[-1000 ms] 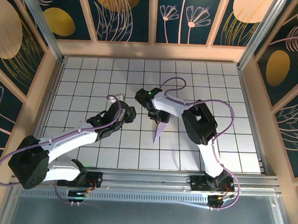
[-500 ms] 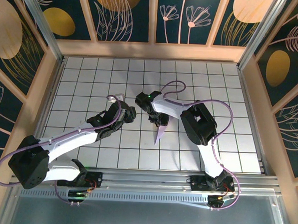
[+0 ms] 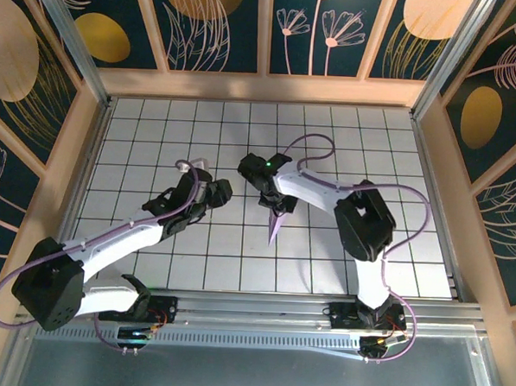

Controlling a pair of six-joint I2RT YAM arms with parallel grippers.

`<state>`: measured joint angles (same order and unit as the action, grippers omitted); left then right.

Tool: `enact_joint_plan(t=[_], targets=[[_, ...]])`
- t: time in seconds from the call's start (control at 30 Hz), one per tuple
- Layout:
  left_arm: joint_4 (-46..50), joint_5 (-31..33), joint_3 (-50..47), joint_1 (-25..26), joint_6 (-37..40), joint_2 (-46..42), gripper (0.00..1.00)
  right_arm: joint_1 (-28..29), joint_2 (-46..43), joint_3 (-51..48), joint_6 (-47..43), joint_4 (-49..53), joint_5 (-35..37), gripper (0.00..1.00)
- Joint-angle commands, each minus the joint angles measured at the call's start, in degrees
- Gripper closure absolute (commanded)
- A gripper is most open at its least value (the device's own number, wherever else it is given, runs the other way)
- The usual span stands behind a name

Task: Fold a paper plane with a square sheet of paper (fold left side to right side)
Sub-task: Pick up the paper plane at the center of the table, then place the paper plane at the center of the table.

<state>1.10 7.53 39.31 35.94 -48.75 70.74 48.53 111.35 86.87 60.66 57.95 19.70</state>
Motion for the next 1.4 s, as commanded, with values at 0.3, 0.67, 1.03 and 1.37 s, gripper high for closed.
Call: enact_joint_plan(t=[0.3, 0.67, 1.03, 1.37], targets=[[-12.86, -19.59, -7.42, -11.75, -8.8, -7.18, 0.4, -4.66, -24.75, -20.87, -20.8, -33.2, -2.58, 1.0], [-13.09, -19.05, -9.65, -13.18, -10.43, -11.94, 0.35, -29.31, -40.06, -46.01, -30.42, -67.77, -48.43, 1.0], [-17.64, -23.72, -9.16, -13.18, -9.95, -7.77, 0.35, -33.52, -30.47, -57.11, -13.04, -101.15, -70.91, 1.0], [-22.39, -28.81, -8.72, -13.18, -11.58, -0.69, 0.38, -27.66, -18.42, -57.85, -3.3, -115.27, -68.79, 1.0]])
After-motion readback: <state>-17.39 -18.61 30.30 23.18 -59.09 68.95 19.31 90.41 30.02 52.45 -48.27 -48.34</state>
